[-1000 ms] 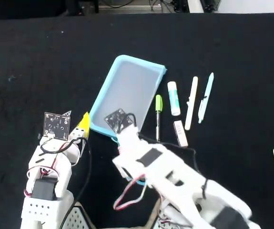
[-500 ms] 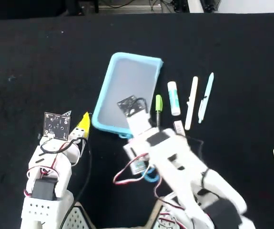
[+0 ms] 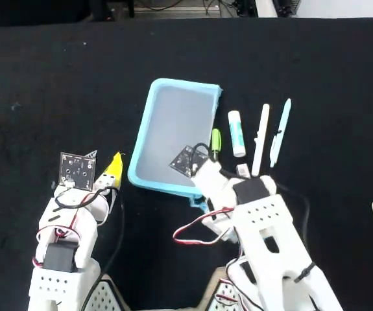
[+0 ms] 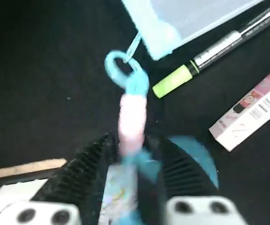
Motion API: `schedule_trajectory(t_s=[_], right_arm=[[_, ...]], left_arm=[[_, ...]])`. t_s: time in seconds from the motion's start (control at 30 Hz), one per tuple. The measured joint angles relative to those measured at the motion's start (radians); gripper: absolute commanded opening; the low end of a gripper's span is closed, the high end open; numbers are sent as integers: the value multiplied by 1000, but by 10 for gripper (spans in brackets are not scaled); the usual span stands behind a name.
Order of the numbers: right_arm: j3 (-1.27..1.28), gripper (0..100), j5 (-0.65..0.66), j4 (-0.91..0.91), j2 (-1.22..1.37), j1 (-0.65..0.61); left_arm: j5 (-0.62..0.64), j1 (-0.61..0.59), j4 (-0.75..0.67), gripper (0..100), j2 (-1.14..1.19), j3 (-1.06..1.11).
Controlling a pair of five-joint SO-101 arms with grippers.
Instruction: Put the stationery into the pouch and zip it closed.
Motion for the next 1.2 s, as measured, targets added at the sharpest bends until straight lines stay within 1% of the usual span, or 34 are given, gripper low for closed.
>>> schedule_trajectory(t_s=[0.13, 0.23, 0.33, 0.43, 0.53, 0.63, 0.83, 1.03, 1.13, 1.2], right_arm=[[6, 226, 5, -6, 0, 3], [-35, 226, -60, 32, 0, -6], [-64, 226, -98, 55, 0, -60], [-54, 225, -104, 51, 0, -129], [-12, 223, -112, -12, 31, -143], [2, 223, -115, -75, 124, -144], [-28, 223, -115, -101, 330, -144], [-38, 223, -115, -117, 359, -144], [-29, 221, -115, -207, 359, -144], [-6, 185, -115, -279, 359, -144]], left_arm=[[0, 0, 0, 170, 0, 0], [0, 0, 0, 170, 0, 0], [0, 0, 0, 170, 0, 0], [0, 0, 0, 170, 0, 0], [0, 0, 0, 170, 0, 0], [0, 0, 0, 170, 0, 0], [0, 0, 0, 170, 0, 0], [0, 0, 0, 170, 0, 0], [0, 0, 0, 170, 0, 0], [0, 0, 0, 170, 0, 0]])
